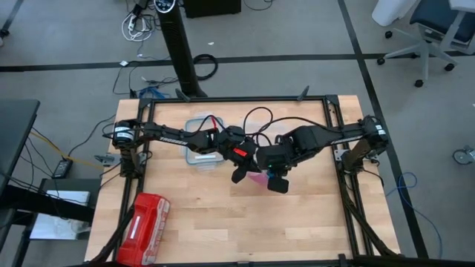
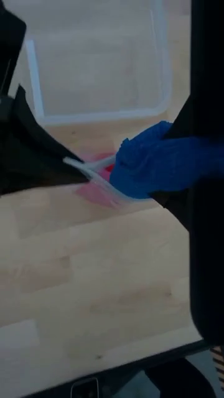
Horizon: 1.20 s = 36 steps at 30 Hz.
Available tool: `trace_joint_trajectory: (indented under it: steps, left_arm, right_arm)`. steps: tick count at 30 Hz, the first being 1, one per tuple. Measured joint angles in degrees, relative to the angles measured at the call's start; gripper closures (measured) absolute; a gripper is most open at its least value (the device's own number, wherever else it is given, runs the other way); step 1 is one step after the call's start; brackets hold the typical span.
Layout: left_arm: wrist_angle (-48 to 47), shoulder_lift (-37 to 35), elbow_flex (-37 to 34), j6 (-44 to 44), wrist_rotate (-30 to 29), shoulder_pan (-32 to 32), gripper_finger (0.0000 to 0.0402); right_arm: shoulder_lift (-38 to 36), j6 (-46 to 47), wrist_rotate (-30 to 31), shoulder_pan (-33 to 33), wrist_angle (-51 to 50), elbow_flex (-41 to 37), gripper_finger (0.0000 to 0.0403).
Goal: Roll bandage
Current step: Put the blue bandage into the transparent zip bag
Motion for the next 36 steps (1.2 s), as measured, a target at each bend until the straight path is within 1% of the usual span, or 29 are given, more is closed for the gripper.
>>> trace_joint_trajectory:
  steps: [5,10,14,19,29,32,36]
  left_arm:
    - [1.5,0.0,0.0,-0.4,0.0,0.2,0.0401]
    - [2.1,0.0,0.0,-0.7,0.0,0.2,0.0401]
    - [2.2,0.0,0.0,-0.8,0.1,0.2,0.0401]
    - [2.1,0.0,0.0,-0.8,0.2,0.2,0.0401]
    - [2.1,0.0,0.0,-0.8,0.3,0.1,0.0401]
    - [2.2,0.0,0.0,-0.8,0.5,0.1,0.0401]
    - [2.2,0.0,0.0,-0.8,0.8,0.1,0.0401]
  right_arm:
    - [-0.2,1.5,0.6,1.6,0.0,0.0,0.0397]
    - [-0.8,5.2,5.4,3.3,0.5,0.0,0.0397]
    - [-0.8,7.1,7.2,4.7,1.0,0.0,0.0397]
    - [-1.0,9.9,11.3,6.4,1.1,0.0,0.0397]
    - [-1.9,14.8,16.8,10.0,2.0,-0.2,0.0398]
    - [-3.5,18.2,18.2,11.7,3.6,-3.7,0.0398]
    - [-6.5,22.1,18.9,13.6,10.7,-11.9,0.0398]
